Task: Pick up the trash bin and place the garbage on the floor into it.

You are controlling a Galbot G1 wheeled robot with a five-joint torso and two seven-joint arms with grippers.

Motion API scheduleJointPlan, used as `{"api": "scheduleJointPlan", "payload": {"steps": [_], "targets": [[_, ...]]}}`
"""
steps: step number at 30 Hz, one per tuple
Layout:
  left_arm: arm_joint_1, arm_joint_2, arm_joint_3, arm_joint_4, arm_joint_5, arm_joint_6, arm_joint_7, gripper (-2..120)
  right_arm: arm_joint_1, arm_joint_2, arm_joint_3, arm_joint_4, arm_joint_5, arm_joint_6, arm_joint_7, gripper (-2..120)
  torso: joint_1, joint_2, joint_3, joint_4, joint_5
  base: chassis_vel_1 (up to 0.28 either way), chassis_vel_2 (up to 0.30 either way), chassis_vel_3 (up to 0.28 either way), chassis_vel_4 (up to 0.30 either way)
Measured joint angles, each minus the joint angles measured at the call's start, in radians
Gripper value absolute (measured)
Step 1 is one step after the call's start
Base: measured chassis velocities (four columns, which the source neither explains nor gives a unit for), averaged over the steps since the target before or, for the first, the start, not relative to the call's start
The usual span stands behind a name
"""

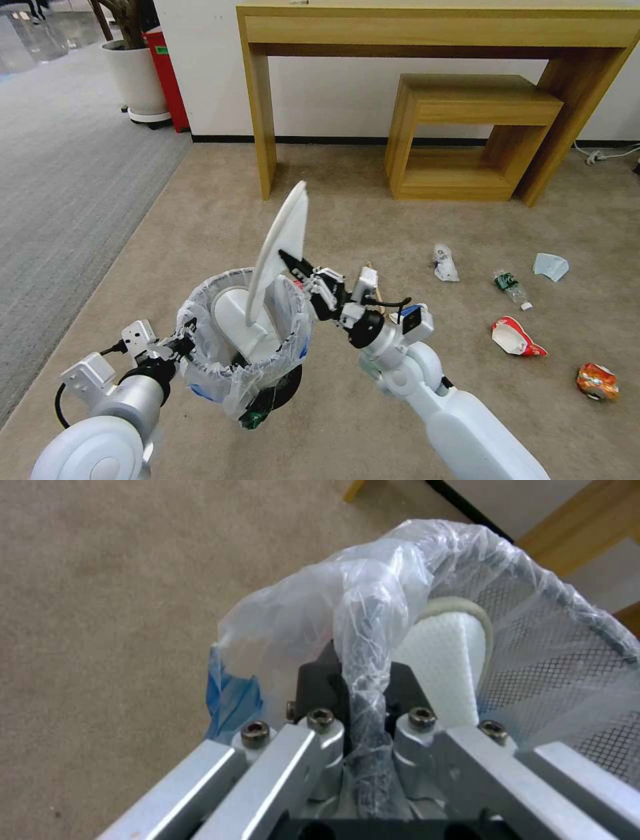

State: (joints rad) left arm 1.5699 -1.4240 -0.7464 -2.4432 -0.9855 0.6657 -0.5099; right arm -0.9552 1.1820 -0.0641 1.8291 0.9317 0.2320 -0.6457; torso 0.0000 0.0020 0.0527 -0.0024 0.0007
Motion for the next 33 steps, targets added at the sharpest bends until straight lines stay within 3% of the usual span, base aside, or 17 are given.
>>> {"api": "scheduleJointPlan", "payload": {"steps": [8,9,10,19,21,22,23,24,26,29,32,33], "targets": [[0.001,0.007,-0.008,-0.015,-0.014,0.002,-0.004,3,-0.019,-0.027,0.044,-0.002,-0.052,-0.051,-0.034,22,0.000,0.000,0.000,-0.0001,0.0001,0.000,0.000,0.000,0.000],[0.001,0.008,-0.008,-0.017,-0.015,0.003,-0.004,3,-0.026,-0.032,0.053,-0.004,-0.058,-0.051,-0.039,28,0.000,0.000,0.000,-0.0001,0.0001,0.000,0.000,0.000,0.000],[0.000,0.010,-0.009,-0.020,-0.018,0.004,-0.005,3,-0.044,-0.042,0.074,-0.006,-0.073,-0.047,-0.054,42,0.000,0.000,0.000,-0.0001,0.0001,0.000,0.000,0.000,0.000],[-0.007,0.025,-0.029,-0.016,-0.027,0.004,-0.005,3,-0.078,-0.045,0.118,0.008,-0.089,-0.019,-0.054,75,0.000,0.000,0.000,0.0000,0.0001,0.000,0.000,0.000,0.000],[-0.012,0.036,-0.043,-0.010,-0.033,0.005,-0.006,3,-0.089,-0.039,0.140,0.027,-0.104,-0.011,-0.003,81,0.000,0.000,0.000,0.0000,0.0000,0.000,0.000,0.000,0.000],[-0.019,0.049,-0.059,-0.001,-0.038,0.005,-0.009,3,-0.106,-0.027,0.179,0.057,-0.146,-0.018,0.128,88,0.000,0.000,0.000,0.0001,0.0002,0.000,0.000,0.000,0.000],[-0.019,0.049,-0.059,-0.001,-0.038,0.005,-0.009,3,-0.106,-0.027,0.179,0.057,-0.146,-0.018,0.128,88,0.000,0.000,0.000,0.0001,0.0002,0.000,0.000,0.000,0.000],[-0.026,0.058,-0.071,0.009,-0.037,0.004,-0.010,3,-0.124,-0.016,0.225,0.084,-0.179,-0.031,0.244,94,0.000,0.000,0.000,0.0001,0.0000,0.000,0.000,0.000,0.000],[-0.037,0.065,-0.082,0.029,-0.029,-0.001,-0.010,3,-0.154,0.003,0.318,0.108,-0.226,-0.038,0.356,99,0.000,0.000,0.000,0.0001,0.0002,0.000,0.000,0.000,0.000],[-0.041,0.065,-0.084,0.036,-0.023,-0.004,-0.010,3,-0.169,0.010,0.365,0.112,-0.251,-0.039,0.374,100,0.000,0.000,0.000,0.0001,0.0001,0.000,0.000,0.000,0.000],[-0.050,0.059,-0.086,0.069,0.010,-0.019,-0.006,3,-0.227,0.023,0.518,0.111,-0.349,-0.025,0.401,100,0.000,0.000,0.000,-0.0005,0.0001,0.000,0.000,0.000,0.000],[-0.050,0.059,-0.086,0.069,0.010,-0.019,-0.006,3,-0.227,0.023,0.518,0.111,-0.349,-0.025,0.401,100,0.000,0.000,0.000,-0.0005,0.0001,0.000,0.000,0.000,0.000]]}}
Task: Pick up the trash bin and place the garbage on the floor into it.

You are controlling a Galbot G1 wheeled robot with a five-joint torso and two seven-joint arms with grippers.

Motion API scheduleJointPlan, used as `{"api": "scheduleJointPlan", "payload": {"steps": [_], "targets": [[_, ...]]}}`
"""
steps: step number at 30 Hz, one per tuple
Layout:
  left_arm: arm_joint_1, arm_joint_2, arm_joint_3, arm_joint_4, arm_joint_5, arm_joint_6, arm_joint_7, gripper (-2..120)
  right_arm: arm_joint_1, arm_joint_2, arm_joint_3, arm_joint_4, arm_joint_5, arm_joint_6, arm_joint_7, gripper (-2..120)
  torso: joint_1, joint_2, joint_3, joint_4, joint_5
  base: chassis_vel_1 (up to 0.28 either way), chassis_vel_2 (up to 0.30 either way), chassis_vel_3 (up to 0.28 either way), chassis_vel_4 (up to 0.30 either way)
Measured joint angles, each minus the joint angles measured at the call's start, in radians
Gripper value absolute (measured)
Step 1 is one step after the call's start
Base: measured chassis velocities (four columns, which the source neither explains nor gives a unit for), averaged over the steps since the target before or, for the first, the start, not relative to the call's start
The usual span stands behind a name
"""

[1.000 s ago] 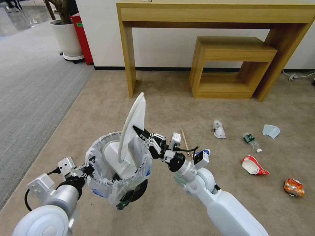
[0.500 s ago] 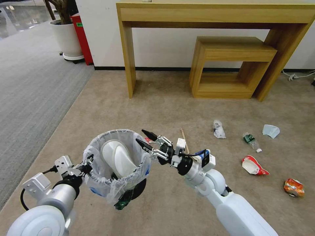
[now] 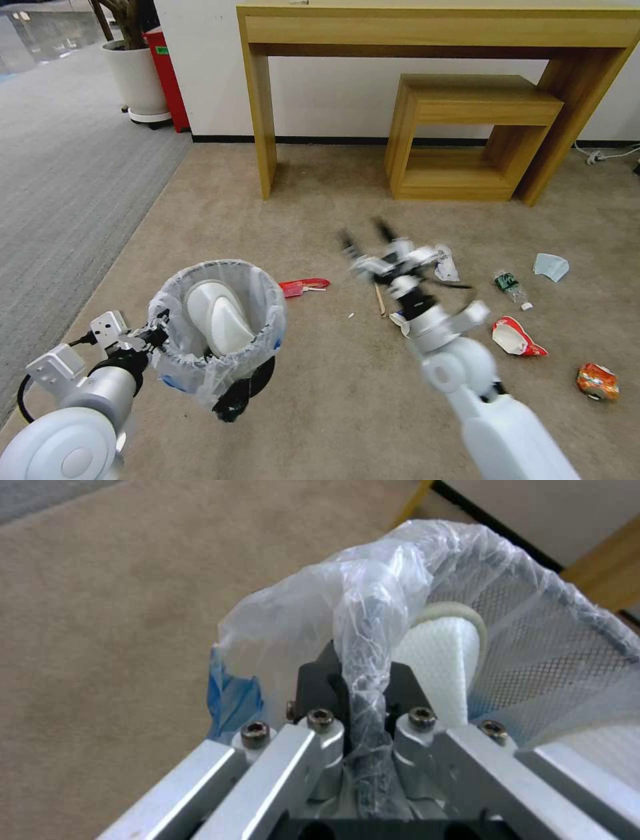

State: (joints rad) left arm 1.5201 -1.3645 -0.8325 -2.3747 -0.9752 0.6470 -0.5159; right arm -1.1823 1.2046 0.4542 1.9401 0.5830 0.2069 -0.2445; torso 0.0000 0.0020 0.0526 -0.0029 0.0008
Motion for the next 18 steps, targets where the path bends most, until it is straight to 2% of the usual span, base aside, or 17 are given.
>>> {"api": "scheduleJointPlan", "payload": {"steps": [2,4,8,13,18], "targets": [[-0.004,-0.005,-0.005,0.041,0.076,-0.028,0.015,3,-0.105,0.016,0.142,-0.002,-0.091,0.032,0.036,100,0.000,0.000,0.000,0.0002,0.0001,0.000,0.000,0.000,0.000],[-0.006,-0.006,-0.008,0.049,0.090,-0.034,0.016,3,-0.129,0.023,0.170,0.001,-0.104,0.038,0.046,100,0.000,0.000,0.000,0.0000,0.0001,0.000,0.000,0.000,0.000],[-0.017,0.003,-0.040,0.088,0.118,-0.055,0.016,3,-0.218,0.063,0.299,0.020,-0.154,0.065,0.077,100,0.000,0.000,0.000,0.0003,-0.0001,0.000,0.000,0.000,0.000],[-0.018,0.018,-0.080,0.111,0.115,-0.061,0.006,3,-0.258,0.096,0.331,0.040,-0.163,0.077,0.117,100,0.000,0.000,0.000,0.0004,-0.0002,0.000,0.000,0.000,0.000],[-0.017,0.035,-0.147,0.118,0.052,-0.067,0.005,3,-0.280,0.127,0.332,0.046,-0.179,0.097,0.128,100,0.000,0.000,0.000,0.0005,-0.0001,0.000,0.000,0.000,0.000]]}}
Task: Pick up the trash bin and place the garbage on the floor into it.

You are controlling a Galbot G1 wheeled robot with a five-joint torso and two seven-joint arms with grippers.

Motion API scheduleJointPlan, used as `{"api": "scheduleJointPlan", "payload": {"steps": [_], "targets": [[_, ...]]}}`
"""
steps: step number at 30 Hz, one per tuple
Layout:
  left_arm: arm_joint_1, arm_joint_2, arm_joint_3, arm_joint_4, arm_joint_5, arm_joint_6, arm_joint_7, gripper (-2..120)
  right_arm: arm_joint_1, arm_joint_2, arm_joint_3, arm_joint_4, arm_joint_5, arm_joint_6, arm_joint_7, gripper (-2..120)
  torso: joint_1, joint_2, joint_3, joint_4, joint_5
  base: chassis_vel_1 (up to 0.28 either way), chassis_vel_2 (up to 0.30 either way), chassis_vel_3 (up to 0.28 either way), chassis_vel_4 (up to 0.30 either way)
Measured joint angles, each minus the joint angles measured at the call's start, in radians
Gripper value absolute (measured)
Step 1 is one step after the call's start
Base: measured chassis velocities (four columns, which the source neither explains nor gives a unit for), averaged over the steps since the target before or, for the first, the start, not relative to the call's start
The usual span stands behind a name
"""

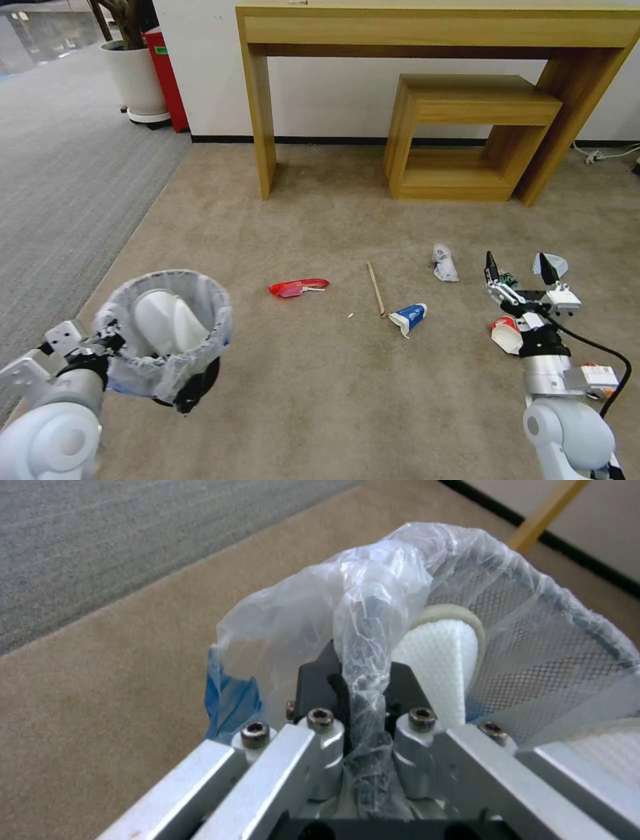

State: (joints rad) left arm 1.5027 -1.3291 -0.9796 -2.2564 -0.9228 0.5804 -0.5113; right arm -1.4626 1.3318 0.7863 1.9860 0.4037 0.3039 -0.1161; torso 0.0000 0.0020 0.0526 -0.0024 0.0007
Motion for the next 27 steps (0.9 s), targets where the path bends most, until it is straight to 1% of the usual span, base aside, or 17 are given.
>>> {"api": "scheduleJointPlan", "payload": {"steps": [3,6,10,19,23,27], "targets": [[0.005,0.010,-0.025,-0.001,-0.040,0.000,0.001,3,0.000,0.014,-0.002,0.005,-0.011,0.006,0.000,100,0.000,0.000,0.000,0.0000,-0.0001,0.000,0.000,0.000,0.000],[0.009,0.014,-0.029,-0.008,-0.062,0.000,0.004,3,0.003,0.019,0.000,0.006,-0.013,0.006,-0.015,100,0.000,0.000,0.000,0.0001,0.0000,0.000,0.000,0.000,0.000],[0.012,0.016,-0.029,-0.023,-0.080,0.000,0.010,3,0.003,0.025,0.004,0.010,-0.013,0.012,-0.050,100,0.000,0.000,0.000,-0.0001,-0.0001,0.000,0.000,0.000,0.000],[0.009,0.036,-0.042,-0.032,-0.097,0.001,0.019,3,0.000,0.038,-0.007,0.009,-0.008,0.025,-0.067,100,0.000,0.000,0.000,-0.0001,0.0000,-0.016,0.011,0.014,-0.017],[0.009,0.042,-0.043,-0.034,-0.098,0.002,0.025,3,0.000,0.041,-0.009,0.005,-0.008,0.027,-0.068,100,0.000,0.000,0.000,-0.0001,0.0000,-0.098,0.101,0.104,-0.101],[0.007,0.045,-0.039,-0.039,-0.099,0.002,0.031,3,0.005,0.044,-0.010,0.001,-0.009,0.028,-0.069,100,0.000,0.000,0.000,-0.0002,-0.0001,-0.186,0.179,0.177,-0.209]]}}
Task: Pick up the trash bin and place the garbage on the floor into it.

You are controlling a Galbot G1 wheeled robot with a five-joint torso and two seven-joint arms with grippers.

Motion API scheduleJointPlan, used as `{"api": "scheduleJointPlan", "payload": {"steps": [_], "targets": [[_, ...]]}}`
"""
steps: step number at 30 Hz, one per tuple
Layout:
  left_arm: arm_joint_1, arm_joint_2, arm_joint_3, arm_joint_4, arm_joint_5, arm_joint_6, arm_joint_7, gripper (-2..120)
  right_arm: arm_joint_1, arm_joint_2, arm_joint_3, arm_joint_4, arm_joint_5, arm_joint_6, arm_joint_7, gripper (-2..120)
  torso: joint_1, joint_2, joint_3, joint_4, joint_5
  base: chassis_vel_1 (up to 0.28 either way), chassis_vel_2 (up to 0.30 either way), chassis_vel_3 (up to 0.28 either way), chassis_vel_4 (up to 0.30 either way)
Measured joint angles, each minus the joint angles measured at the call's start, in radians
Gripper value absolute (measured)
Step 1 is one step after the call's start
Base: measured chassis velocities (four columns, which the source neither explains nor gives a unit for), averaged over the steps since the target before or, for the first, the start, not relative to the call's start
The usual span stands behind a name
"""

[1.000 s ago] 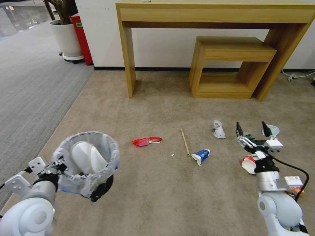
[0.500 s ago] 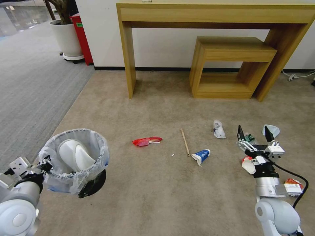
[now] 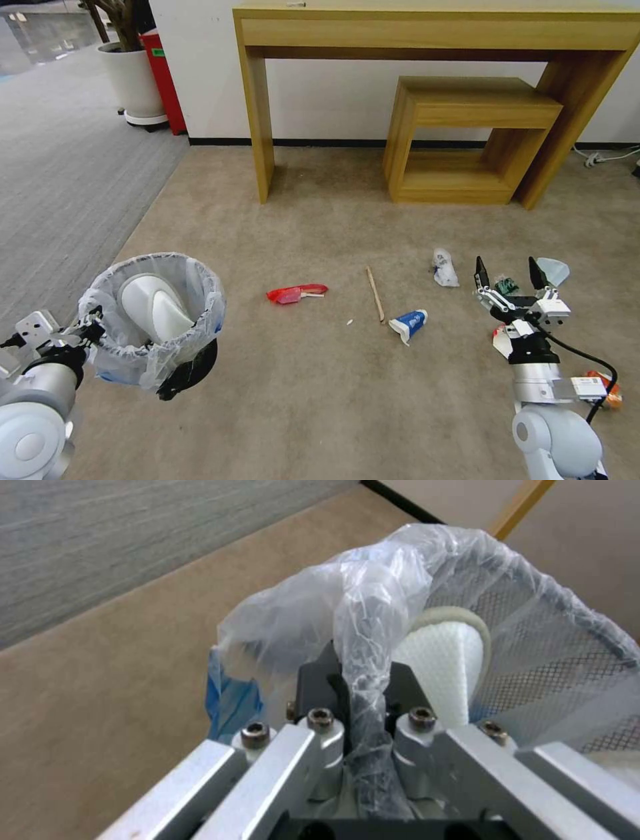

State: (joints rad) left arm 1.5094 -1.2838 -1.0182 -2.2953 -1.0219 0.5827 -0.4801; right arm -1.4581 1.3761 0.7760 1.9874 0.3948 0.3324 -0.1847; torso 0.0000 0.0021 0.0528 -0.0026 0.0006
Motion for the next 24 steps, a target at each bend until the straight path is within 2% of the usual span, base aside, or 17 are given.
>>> {"api": "scheduleJointPlan", "payload": {"steps": [9,24], "targets": [[-0.002,0.010,-0.006,-0.002,-0.013,0.001,0.005,3,0.003,0.006,-0.002,-0.001,-0.006,-0.001,0.000,100,0.000,0.000,0.000,0.0002,0.0000,-0.263,0.262,0.265,-0.261],[0.002,-0.009,0.005,-0.008,0.000,0.001,0.005,3,0.006,-0.004,-0.005,-0.006,-0.002,0.004,0.010,100,0.000,0.000,0.000,0.0000,0.0002,-0.337,0.337,0.339,-0.342]]}}
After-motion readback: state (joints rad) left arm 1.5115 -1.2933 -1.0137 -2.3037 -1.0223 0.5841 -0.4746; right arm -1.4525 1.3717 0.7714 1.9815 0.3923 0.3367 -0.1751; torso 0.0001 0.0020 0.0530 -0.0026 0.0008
